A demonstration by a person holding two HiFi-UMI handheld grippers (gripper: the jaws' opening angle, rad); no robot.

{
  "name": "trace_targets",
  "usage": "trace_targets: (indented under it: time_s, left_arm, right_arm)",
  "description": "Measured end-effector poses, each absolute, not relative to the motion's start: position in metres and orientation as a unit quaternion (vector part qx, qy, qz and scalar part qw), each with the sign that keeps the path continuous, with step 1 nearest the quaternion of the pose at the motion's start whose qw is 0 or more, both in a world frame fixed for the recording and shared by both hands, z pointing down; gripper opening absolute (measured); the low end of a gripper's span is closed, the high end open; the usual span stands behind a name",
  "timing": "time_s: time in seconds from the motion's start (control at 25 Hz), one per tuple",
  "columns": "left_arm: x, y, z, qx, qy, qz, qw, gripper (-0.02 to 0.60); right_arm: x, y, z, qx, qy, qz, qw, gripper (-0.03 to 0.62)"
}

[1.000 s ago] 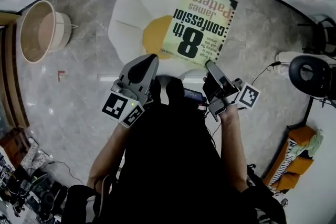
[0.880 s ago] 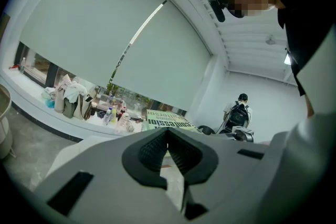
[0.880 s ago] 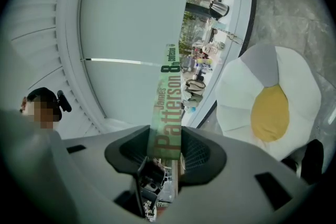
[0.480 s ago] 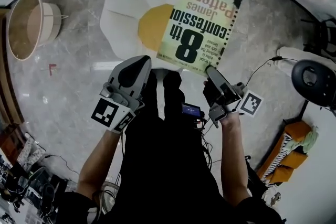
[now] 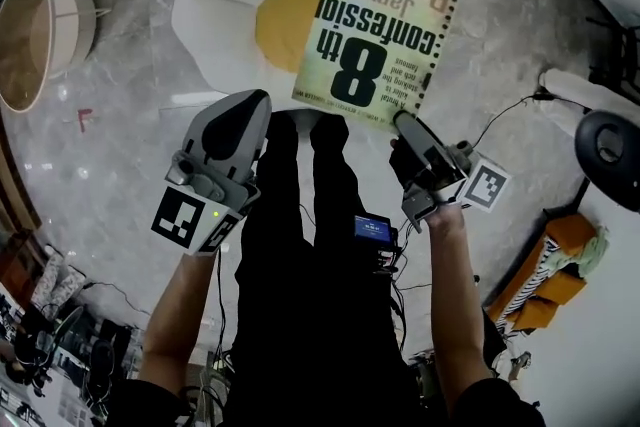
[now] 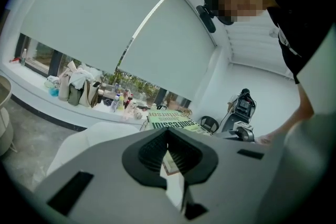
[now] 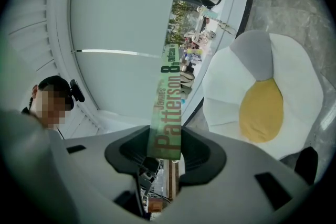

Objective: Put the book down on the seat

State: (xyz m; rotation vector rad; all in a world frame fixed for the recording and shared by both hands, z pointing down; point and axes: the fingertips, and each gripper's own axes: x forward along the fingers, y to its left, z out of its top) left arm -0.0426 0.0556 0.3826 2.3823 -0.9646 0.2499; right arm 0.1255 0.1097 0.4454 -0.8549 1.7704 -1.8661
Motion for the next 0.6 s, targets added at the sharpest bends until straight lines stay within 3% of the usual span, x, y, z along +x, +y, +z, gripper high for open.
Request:
trace_targets:
  time_s: [0.6]
  left_arm:
    - [-0.025, 0.042, 0.357, 0.909, -0.321, 0.108, 0.244, 0.009]
  right_arm:
    - [0.130, 0.115, 0.448, -0.288, 0.638, -0.680, 0.217, 0.181]
